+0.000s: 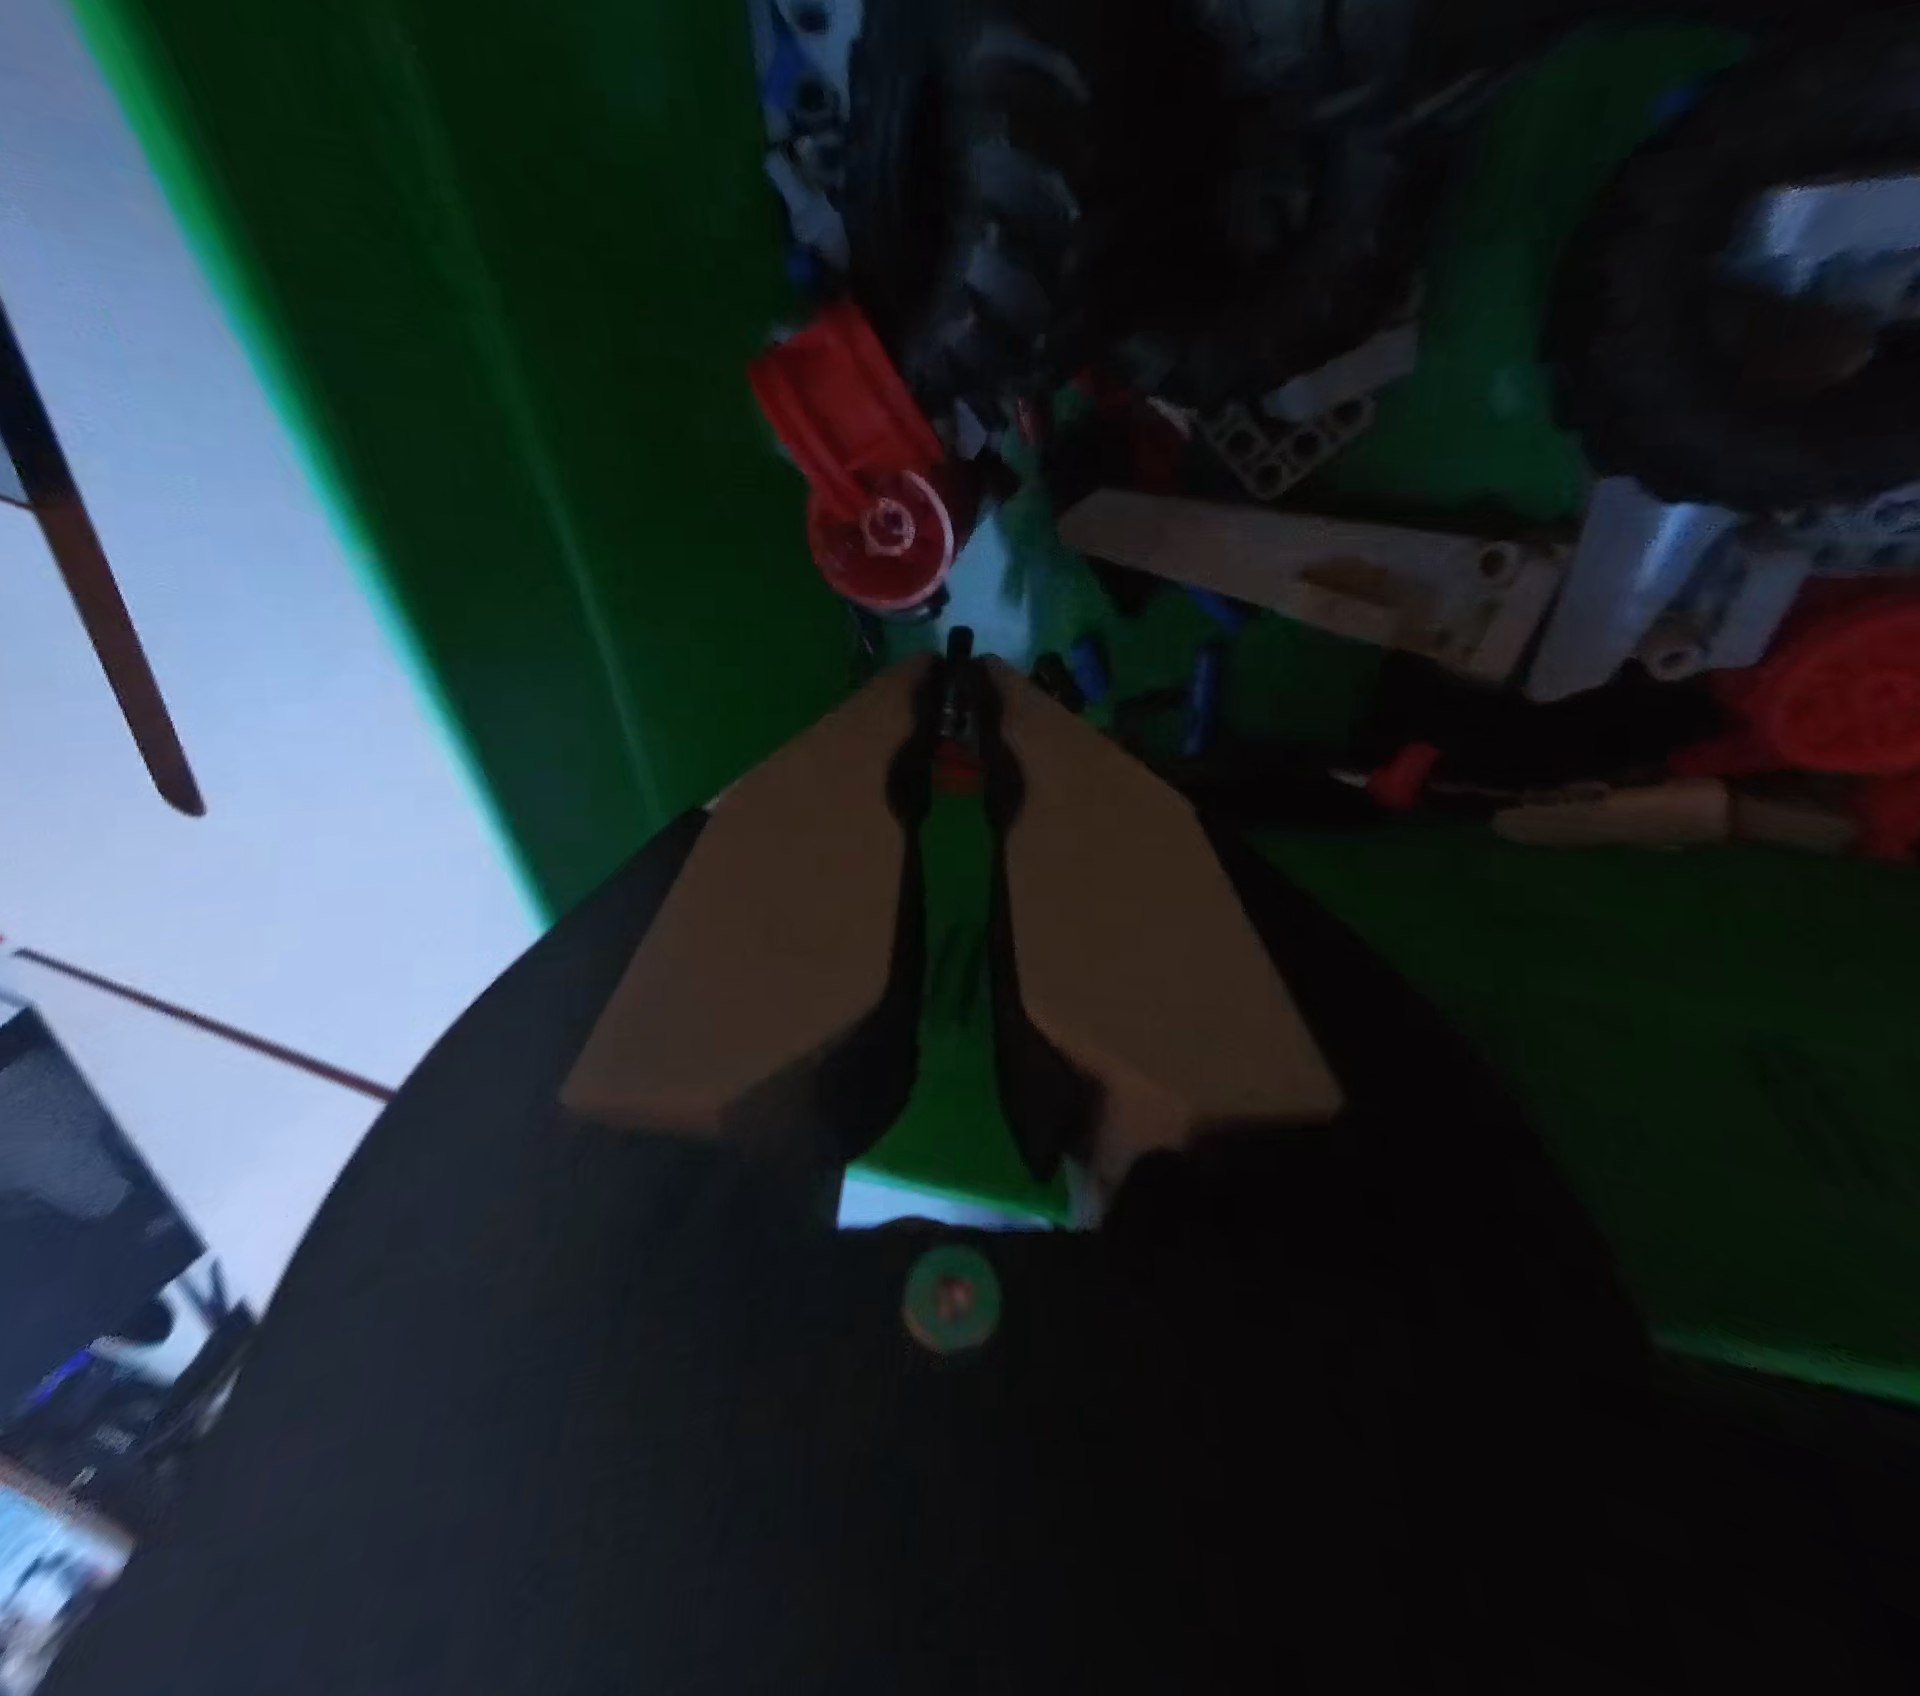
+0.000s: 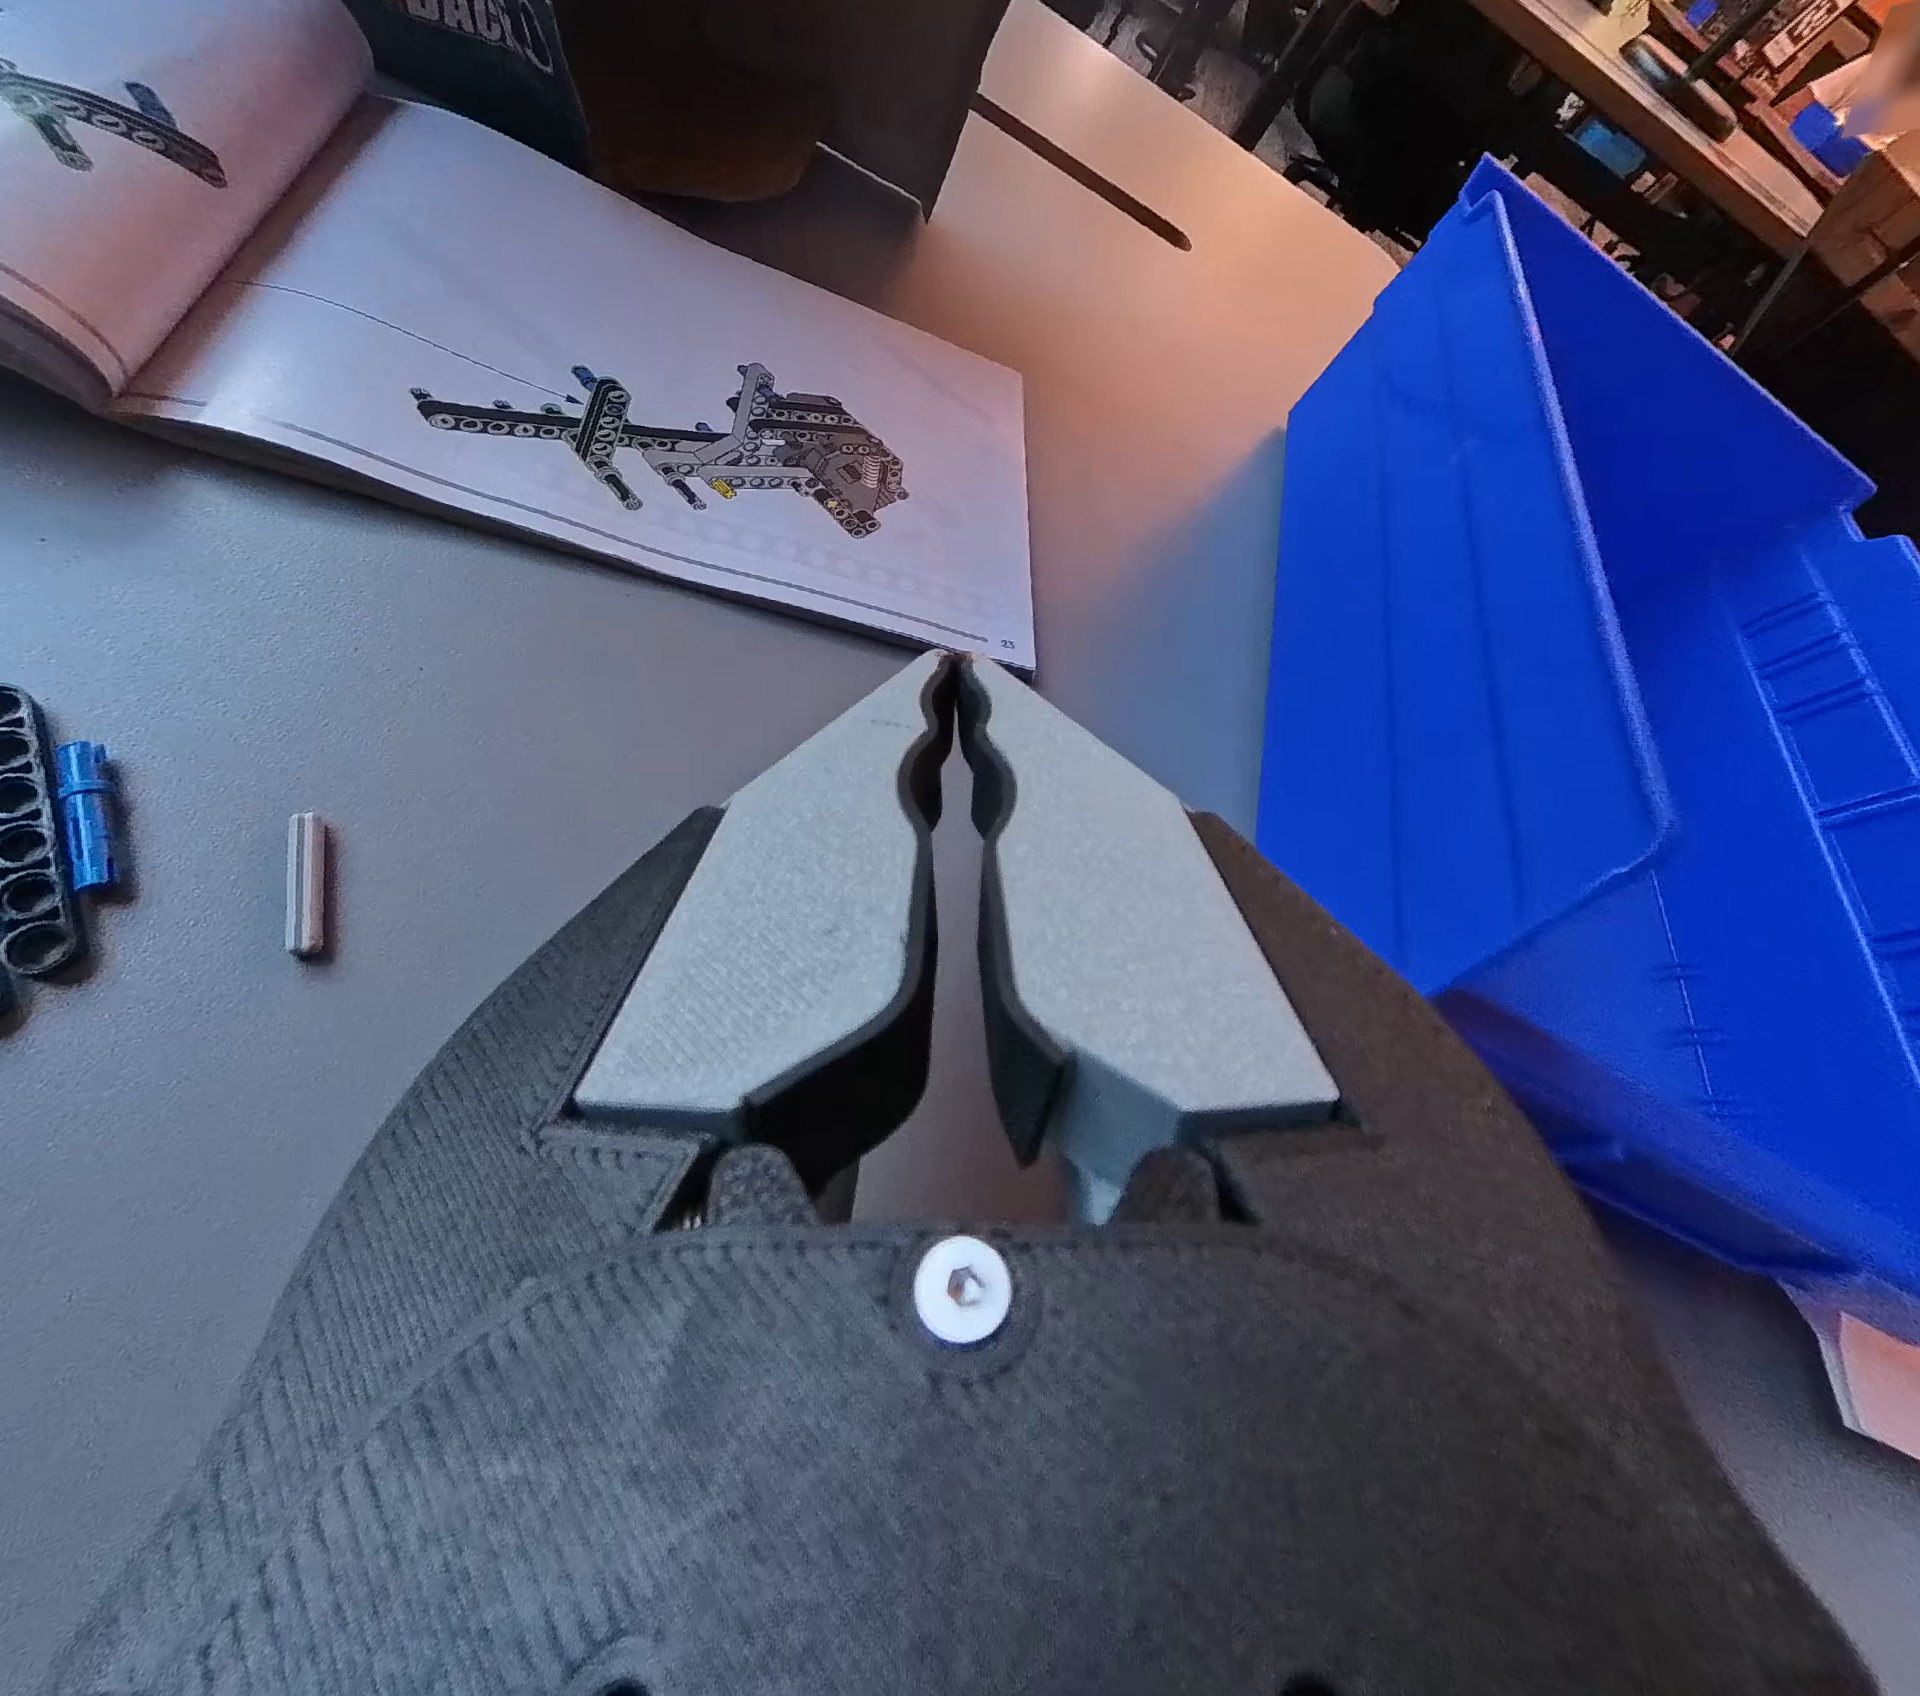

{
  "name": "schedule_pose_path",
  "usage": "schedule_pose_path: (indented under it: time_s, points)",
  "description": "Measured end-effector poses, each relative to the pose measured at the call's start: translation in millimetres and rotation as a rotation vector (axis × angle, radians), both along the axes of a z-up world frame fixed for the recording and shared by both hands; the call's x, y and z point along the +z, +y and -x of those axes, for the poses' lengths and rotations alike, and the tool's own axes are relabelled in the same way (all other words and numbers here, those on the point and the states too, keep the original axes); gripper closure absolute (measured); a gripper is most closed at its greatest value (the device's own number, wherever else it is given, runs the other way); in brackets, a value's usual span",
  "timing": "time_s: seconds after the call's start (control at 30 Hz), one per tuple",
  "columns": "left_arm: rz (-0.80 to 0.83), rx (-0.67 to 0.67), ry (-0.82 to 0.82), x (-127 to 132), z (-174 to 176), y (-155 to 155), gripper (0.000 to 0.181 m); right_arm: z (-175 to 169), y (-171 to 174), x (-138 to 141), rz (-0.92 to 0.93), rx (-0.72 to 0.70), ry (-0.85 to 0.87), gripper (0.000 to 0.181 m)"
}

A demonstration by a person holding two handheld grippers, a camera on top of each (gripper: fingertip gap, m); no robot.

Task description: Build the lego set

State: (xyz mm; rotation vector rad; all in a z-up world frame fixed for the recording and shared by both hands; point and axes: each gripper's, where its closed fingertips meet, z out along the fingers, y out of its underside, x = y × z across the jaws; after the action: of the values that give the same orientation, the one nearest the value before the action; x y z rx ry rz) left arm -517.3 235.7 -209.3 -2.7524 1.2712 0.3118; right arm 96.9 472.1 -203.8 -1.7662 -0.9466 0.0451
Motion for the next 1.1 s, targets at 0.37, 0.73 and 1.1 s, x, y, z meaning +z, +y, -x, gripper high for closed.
schedule_pose_path:
  time_s: [0.37,0.73,1.1]
  points:
    - [-0.475,0.134,-0.456,118,-50,45,0.178,5,-5,12,-0.027,0.033,0.059,0.181]
    - [-0.738,0.113,-0.836,208,-174,6,0.179,67,-60,60,-0.041,0.322,0.331,0.181]
    - [-0.604,0.038,-1.402,210,-346,-42,0.179,198,-249,175,0.215,0.983,0.690,0.175]
